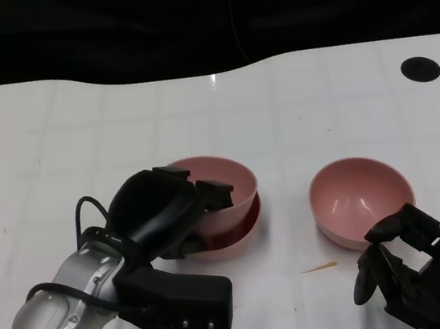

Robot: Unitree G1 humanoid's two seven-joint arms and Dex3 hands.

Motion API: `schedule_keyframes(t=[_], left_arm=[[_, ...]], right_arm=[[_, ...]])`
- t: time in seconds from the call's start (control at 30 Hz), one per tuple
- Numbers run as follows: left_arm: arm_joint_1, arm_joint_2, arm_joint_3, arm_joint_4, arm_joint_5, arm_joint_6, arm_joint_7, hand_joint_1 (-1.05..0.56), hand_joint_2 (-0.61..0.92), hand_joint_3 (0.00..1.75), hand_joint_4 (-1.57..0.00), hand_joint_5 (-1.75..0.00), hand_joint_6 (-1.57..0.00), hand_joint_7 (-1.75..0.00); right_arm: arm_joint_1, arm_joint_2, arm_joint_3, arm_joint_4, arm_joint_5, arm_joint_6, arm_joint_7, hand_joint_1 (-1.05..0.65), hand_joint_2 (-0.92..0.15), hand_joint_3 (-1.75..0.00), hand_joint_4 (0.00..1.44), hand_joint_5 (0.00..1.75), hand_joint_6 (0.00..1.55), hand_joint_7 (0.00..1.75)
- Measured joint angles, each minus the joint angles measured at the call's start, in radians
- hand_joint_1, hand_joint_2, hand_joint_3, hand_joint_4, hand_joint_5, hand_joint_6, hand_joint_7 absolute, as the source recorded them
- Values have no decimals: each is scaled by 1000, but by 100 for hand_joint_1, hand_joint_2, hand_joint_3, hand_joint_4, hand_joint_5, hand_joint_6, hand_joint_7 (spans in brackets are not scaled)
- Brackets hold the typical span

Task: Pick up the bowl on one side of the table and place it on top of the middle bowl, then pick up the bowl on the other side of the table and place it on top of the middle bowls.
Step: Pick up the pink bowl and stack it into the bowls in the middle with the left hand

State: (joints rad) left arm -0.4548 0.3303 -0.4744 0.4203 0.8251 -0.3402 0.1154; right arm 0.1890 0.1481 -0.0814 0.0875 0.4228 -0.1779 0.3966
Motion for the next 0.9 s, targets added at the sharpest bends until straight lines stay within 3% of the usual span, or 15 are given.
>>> schedule_keyframes(t=[0.03, 0.07, 0.13, 0.33, 0.43, 0.5, 0.53, 0.57, 0.63, 0.67, 0.77, 0.9], left_arm=[[0, 0, -1, 0, 0, 0, 0, -13, 92, 13, -96, -110, -106, -7], [-2, -1, -5, 3, 1, -1, 1, -12, 92, 10, -85, -139, -116, -8], [-5, -2, -12, 15, 5, -7, 11, -14, 92, 9, -78, -160, -120, -7], [-15, -3, -21, 33, 13, -12, 25, -17, 92, 10, -73, -171, -127, -9], [-20, -4, -26, 40, 13, -16, 26, -15, 92, 11, -72, -165, -126, -9], [-22, -5, -28, 45, 11, -23, 26, -16, 92, 13, -76, -141, -124, -6], [-23, -5, -28, 47, 6, -27, 26, -19, 92, 15, -80, -117, -123, -5], [-23, -5, -28, 48, 3, -28, 25, -24, 92, 16, -89, -75, -118, -2], [-23, -5, -28, 48, -3, -28, 25, -27, 92, 17, -97, -46, -116, -1], [-22, -4, -28, 44, -4, -25, 20, -56, 92, 29, -69, -23, -86, 0], [-15, 2, -27, 12, -4, 3, -12, -84, 92, 45, -37, -3, -55, 0], [4, 4, -27, -17, -4, 29, -25, -90, 92, 52, -22, 0, -45, 0]], right_arm=[[0, 0, 0, 0, 0, 0, 0, -14, -66, -87, 88, 160, 73, 136], [0, 0, 0, 0, 0, 0, 0, -14, -65, -87, 89, 160, 73, 136], [0, 0, 0, 0, -1, -1, 0, -14, -66, -87, 89, 159, 73, 136], [0, 0, 0, 0, -2, -1, 1, -14, -66, -88, 89, 159, 73, 136], [-1, -1, 0, 0, -1, -1, 2, -14, -66, -87, 89, 158, 74, 135], [-1, -1, 0, 0, -1, -1, 2, -14, -66, -87, 90, 158, 74, 135], [-1, -1, 0, 0, 0, -1, 2, -14, -66, -87, 90, 158, 74, 135], [-1, -1, 0, 0, 0, 0, 2, -14, -66, -87, 90, 158, 75, 135], [-1, -1, 0, 0, 0, 2, 1, -14, -66, -87, 90, 157, 75, 135], [-1, -1, 0, 0, 0, 3, 1, -14, -66, -87, 90, 157, 75, 134], [-1, -1, 0, 0, 0, 3, 1, -14, -66, -87, 90, 158, 75, 134], [-1, -1, 0, 0, 0, 3, 1, -14, -66, -87, 90, 158, 75, 134]])
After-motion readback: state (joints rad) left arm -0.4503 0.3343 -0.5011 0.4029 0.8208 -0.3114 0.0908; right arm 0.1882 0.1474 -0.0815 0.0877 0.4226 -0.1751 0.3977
